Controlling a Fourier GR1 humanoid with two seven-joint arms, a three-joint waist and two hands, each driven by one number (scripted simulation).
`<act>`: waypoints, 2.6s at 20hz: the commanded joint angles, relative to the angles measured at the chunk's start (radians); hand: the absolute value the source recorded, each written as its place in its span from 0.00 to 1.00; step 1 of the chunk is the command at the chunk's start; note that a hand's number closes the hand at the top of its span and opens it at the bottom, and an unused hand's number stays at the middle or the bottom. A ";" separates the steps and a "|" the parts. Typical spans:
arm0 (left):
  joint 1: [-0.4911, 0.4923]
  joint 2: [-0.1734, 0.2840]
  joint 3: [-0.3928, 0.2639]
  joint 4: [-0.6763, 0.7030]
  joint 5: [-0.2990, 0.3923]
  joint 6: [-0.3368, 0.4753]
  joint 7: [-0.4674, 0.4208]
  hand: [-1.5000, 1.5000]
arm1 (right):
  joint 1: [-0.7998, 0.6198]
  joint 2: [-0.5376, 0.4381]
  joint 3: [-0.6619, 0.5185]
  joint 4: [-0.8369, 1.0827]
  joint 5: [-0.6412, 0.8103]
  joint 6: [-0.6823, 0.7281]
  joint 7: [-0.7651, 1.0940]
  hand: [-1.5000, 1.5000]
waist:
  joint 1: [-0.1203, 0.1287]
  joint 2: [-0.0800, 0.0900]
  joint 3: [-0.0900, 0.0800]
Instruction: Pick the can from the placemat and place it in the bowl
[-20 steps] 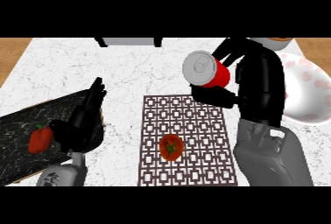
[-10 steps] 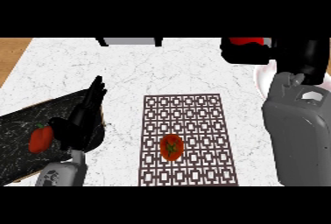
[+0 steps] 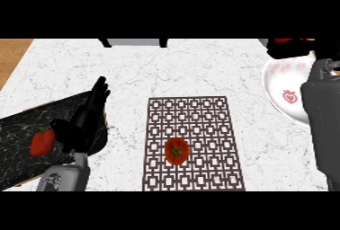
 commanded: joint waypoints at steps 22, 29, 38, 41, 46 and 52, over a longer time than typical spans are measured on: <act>0.003 0.000 -0.003 -0.020 -0.013 -0.006 0.010 0.50 | 0.053 -0.202 -0.321 0.763 -0.305 -0.095 -0.630 0.00 | 0.009 0.001 0.002; 0.013 0.013 0.031 0.003 0.018 -0.025 -0.008 0.50 | 0.089 -0.148 -0.398 0.753 -0.425 -0.214 -0.877 0.00 | 0.001 0.000 0.001; -0.002 0.011 0.025 -0.009 -0.001 -0.011 0.030 0.50 | 0.123 -0.178 -0.493 0.580 -0.600 -0.184 -0.794 0.00 | -0.008 -0.004 0.000; -0.036 0.013 0.039 0.043 0.000 -0.014 0.002 0.50 | 0.178 -0.211 -0.513 0.499 -0.680 -0.077 -0.753 0.00 | -0.014 -0.004 0.000; -0.020 0.003 0.054 0.065 0.012 -0.011 -0.042 0.50 | 0.318 -0.174 -0.567 0.326 -0.826 0.022 -0.720 0.00 | -0.022 -0.005 0.000; 0.079 -0.014 -0.005 -0.066 -0.020 0.002 -0.003 0.50 | 0.542 -0.105 -0.571 0.069 -0.948 0.143 -0.696 0.00 | -0.019 -0.008 0.000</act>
